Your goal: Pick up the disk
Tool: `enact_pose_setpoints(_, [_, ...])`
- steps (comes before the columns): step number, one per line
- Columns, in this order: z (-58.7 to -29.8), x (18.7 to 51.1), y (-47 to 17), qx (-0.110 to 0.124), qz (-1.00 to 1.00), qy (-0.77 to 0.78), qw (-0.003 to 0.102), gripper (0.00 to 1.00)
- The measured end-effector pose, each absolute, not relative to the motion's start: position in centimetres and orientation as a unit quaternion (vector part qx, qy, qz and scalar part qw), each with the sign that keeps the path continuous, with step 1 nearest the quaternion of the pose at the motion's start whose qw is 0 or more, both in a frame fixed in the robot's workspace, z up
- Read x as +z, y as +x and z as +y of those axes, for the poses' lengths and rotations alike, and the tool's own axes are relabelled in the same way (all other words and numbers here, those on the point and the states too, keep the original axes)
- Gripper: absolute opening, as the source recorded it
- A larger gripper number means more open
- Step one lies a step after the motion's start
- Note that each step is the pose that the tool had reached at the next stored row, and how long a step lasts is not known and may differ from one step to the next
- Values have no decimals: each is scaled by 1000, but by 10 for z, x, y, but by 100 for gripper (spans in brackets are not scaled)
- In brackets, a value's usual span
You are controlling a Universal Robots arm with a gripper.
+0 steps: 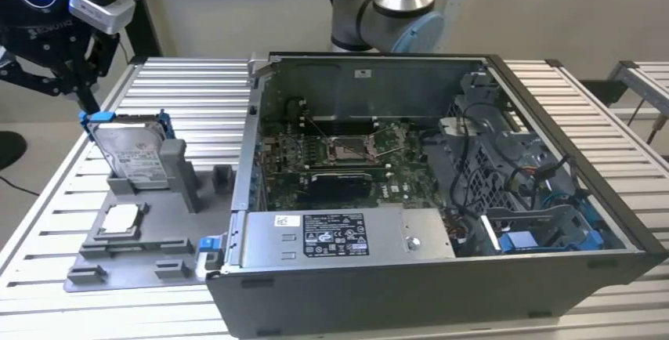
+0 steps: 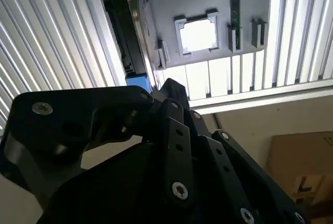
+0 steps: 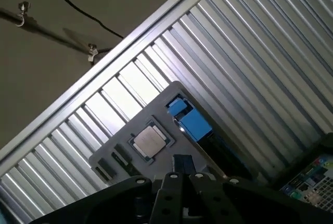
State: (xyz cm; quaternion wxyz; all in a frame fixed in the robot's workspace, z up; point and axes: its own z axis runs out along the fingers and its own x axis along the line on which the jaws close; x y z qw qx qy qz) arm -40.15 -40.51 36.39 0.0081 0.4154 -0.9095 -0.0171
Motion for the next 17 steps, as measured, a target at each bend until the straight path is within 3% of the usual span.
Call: enact_pose_setpoints(17, [-398, 361, -402, -18, -871, 491, 8, 0])
